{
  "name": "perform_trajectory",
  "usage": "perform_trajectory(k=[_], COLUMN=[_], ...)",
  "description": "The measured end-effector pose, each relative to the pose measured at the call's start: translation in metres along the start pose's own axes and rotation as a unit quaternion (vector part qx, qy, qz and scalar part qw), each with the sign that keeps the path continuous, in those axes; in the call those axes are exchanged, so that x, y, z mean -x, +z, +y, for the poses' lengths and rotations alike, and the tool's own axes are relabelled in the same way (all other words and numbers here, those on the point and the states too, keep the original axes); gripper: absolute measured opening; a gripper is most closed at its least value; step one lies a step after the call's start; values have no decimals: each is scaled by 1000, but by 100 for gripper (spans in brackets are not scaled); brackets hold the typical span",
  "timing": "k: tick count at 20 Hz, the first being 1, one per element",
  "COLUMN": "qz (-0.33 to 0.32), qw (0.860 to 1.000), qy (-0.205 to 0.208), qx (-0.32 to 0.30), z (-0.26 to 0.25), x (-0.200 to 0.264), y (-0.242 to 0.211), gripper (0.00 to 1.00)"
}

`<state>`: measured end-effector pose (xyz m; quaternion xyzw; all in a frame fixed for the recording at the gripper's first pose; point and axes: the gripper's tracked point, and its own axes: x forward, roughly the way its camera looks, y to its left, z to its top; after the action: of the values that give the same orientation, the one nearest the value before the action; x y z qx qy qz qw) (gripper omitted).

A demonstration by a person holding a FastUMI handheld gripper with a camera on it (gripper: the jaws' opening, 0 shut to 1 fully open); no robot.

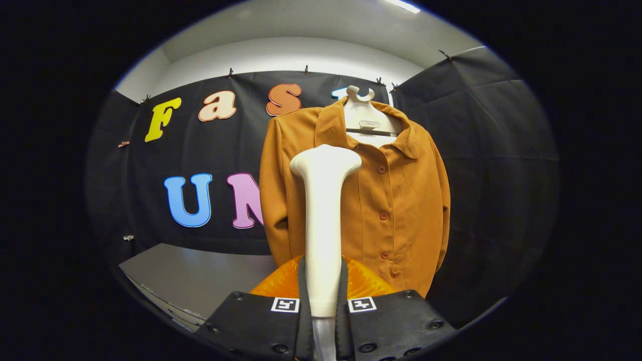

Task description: Iron the clothes twice with a garment steamer, once on the left side and once on the right side.

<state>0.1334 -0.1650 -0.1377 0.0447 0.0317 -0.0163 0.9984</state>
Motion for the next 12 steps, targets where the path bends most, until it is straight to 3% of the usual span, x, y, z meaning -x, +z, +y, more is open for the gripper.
perform_trajectory(k=[12], qz=[57], qw=[998], qy=[-8], qx=[-3], z=[-8], x=[14], y=[-74], gripper=[21])
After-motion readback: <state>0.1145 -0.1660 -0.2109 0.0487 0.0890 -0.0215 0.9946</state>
